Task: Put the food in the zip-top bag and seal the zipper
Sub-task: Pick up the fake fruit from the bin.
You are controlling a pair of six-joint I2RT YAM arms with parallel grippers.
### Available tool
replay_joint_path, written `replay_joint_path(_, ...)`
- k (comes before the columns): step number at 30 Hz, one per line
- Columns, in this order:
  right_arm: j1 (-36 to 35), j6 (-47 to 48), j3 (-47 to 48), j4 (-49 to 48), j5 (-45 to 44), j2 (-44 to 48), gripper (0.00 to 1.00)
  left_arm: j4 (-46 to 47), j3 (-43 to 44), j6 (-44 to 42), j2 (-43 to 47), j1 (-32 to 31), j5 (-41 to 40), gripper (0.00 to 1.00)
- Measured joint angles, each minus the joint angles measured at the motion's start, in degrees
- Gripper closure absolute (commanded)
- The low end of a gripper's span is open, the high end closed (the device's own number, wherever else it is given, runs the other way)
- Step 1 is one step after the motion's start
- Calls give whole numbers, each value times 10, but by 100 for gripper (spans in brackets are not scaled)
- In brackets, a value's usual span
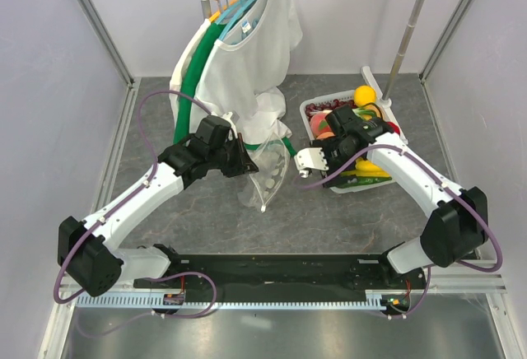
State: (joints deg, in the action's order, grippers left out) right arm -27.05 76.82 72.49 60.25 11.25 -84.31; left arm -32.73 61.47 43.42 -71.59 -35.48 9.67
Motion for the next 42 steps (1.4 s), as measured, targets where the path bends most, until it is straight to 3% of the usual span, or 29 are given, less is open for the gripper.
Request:
replay_joint_path(2, -1, 2, 3, -1, -5, -2, 29, 0, 0, 0, 0, 0, 0, 98)
replay_joint_path(8, -1, -3, 28, 18, -5, -2, 46, 0, -1, 0, 0, 0, 0, 98)
replay_joint_path(20, -1, -46, 116, 56, 45, 16, 51, 0, -1, 0, 0, 0, -1, 98)
replay_joint_path(30, -22, -242, 265, 32, 181, 51, 55, -2, 2, 0, -26, 0, -1, 98)
replay_joint_path(36, -115, -346, 259, -25, 201, 50, 55, -10, 30, -2, -49, -4, 0, 98)
replay_joint_path(42, -156, -368, 150, -80, 167, 47, 56, -15, 54, -10, -49, -12, 9, 98)
